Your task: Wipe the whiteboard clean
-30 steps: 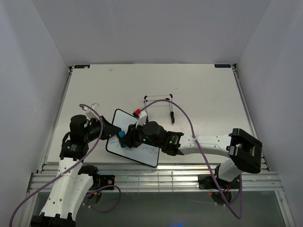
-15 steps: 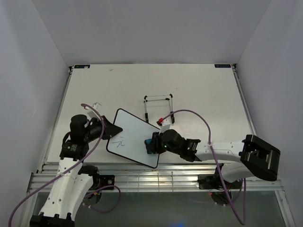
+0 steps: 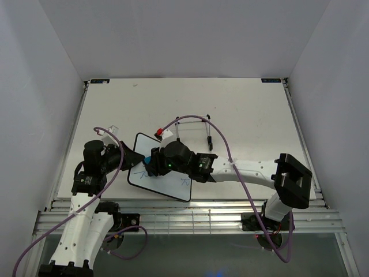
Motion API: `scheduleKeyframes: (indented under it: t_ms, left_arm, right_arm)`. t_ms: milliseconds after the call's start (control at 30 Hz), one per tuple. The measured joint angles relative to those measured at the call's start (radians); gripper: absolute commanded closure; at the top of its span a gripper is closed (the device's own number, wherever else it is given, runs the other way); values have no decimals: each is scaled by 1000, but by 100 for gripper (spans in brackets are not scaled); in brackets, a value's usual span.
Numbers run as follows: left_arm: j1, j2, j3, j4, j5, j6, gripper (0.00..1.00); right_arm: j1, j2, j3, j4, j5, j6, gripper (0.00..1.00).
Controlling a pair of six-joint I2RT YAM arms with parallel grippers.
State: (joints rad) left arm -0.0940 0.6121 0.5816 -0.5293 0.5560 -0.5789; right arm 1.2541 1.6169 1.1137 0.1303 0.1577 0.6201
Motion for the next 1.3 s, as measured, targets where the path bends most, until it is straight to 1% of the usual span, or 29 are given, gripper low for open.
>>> scheduleKeyframes:
  t_ms: [133,500,667,800,900,1033,1133,1300]
  left_arm:
    - [2,0,0,-13,-23,-4,100]
    - [2,0,0,-12,-18,-5,100]
    - [-2,1,-2,-8,29,12,100]
    - [-15,2,-2,27,83,51,100]
    - [-21,2,-3,30,133,102,100]
    - [-21,3,-3,39,151,118,100]
    - [-24,3,-3,43,155,117,100]
    - [-41,2,-3,55,147,107,100]
  right_arm:
    - [6,22,42,-54,13,-11,83]
    - [40,17,50,-74,60,-27,84]
    - [124,3,50,-47,57,-25,84]
    - [196,20,74,-17,-5,-28,84]
    - [204,49,123,-53,-24,-48,84]
    - [203,72,181,-85,-29,-77,84]
    - [203,56,159,-71,-25,-79,84]
    - [198,-22,11,-27,6,-73,84]
